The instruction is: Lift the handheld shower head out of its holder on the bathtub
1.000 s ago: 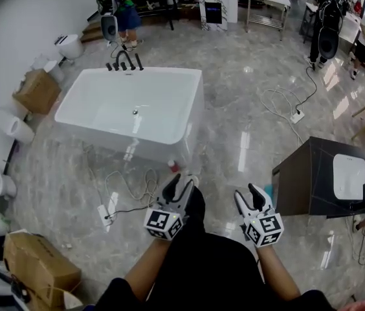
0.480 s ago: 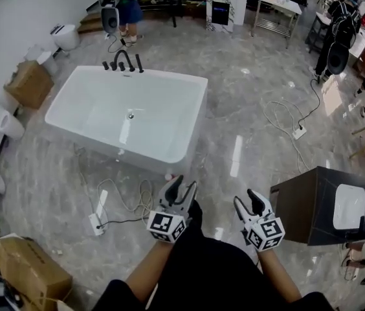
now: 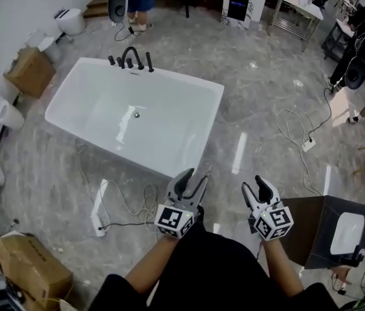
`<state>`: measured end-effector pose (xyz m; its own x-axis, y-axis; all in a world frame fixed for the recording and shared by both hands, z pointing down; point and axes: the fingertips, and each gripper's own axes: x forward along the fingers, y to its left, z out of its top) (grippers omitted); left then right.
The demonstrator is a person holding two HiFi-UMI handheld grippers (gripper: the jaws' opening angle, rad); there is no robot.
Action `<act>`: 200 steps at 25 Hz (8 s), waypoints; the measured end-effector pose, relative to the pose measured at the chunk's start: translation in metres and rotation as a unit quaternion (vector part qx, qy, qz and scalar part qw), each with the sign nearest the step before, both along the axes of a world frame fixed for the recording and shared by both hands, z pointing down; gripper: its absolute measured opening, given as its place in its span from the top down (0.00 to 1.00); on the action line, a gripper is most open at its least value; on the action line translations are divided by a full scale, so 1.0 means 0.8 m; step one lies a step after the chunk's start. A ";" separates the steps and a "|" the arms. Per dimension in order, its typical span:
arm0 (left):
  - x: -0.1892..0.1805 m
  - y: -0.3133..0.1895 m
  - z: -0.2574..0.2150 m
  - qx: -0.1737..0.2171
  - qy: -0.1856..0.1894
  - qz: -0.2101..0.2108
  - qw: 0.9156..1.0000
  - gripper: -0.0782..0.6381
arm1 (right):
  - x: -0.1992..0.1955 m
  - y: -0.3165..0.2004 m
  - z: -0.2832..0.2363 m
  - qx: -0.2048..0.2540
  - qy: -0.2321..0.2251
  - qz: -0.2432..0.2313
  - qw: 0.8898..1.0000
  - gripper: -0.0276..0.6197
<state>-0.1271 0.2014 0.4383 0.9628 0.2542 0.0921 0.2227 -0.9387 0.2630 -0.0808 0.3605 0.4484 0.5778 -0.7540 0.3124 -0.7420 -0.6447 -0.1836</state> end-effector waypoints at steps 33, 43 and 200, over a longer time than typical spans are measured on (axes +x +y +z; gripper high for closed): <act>0.172 -0.246 0.017 -0.015 -0.009 -0.167 0.986 0.67 | 0.234 -0.317 0.020 0.011 -0.035 -0.200 0.979 0.68; 0.306 -0.331 0.012 -0.010 -0.025 -0.301 0.953 0.67 | 0.409 -0.415 0.035 0.009 -0.047 -0.331 0.942 0.68; 0.366 -0.426 0.075 -0.077 -0.027 -0.525 0.847 0.67 | 0.768 -0.974 0.241 -0.146 0.039 -0.401 0.903 0.78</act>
